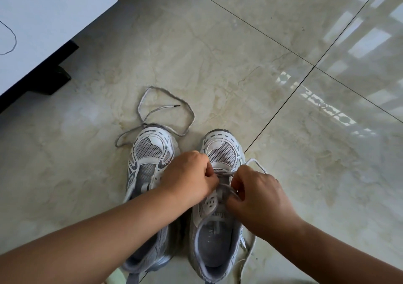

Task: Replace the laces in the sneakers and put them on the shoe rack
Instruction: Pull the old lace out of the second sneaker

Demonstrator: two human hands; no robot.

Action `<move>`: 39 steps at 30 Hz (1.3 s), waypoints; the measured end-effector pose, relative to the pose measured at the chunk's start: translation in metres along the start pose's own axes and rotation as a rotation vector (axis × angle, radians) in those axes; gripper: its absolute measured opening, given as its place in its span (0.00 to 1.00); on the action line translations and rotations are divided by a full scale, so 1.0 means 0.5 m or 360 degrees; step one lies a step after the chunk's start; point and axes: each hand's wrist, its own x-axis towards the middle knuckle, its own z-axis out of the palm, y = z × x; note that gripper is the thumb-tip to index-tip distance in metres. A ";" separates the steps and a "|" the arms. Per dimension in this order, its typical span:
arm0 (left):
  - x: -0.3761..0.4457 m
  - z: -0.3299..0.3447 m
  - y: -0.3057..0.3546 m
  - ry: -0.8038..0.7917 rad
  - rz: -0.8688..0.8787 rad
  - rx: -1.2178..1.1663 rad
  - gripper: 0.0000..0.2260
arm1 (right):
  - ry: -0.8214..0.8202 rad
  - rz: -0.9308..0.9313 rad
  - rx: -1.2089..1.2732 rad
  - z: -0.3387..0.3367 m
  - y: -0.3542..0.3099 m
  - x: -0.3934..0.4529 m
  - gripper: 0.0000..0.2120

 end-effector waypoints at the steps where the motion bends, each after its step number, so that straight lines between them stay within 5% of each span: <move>1: 0.001 -0.003 -0.002 0.0019 0.0010 -0.0032 0.04 | 0.0022 -0.0009 0.0040 -0.005 0.007 0.002 0.04; 5: -0.004 -0.003 -0.017 0.0075 0.0176 -0.0079 0.04 | 0.0202 -0.0021 0.0150 -0.029 0.041 0.019 0.06; 10: 0.003 -0.010 -0.040 0.0150 0.0633 0.0335 0.13 | 0.0245 -0.0119 0.0099 -0.027 0.049 0.024 0.10; 16: -0.019 -0.001 -0.009 0.0144 -0.0235 0.0018 0.16 | 0.0318 -0.0063 0.0143 -0.003 0.048 0.004 0.13; 20: -0.001 0.014 -0.010 0.0051 -0.0441 -0.0518 0.11 | 0.0227 -0.0028 0.0116 -0.002 0.044 0.007 0.08; 26: 0.016 -0.033 -0.072 0.0350 0.0529 0.0560 0.11 | 0.0240 0.0044 0.0101 -0.014 0.046 0.010 0.08; 35: -0.015 -0.016 -0.064 0.0227 0.0788 0.0206 0.10 | 0.0365 -0.0313 0.0200 0.011 0.039 0.007 0.05; 39: 0.000 -0.017 -0.067 0.0192 0.0770 0.0219 0.09 | 0.0366 -0.0249 0.0039 0.023 0.011 0.009 0.19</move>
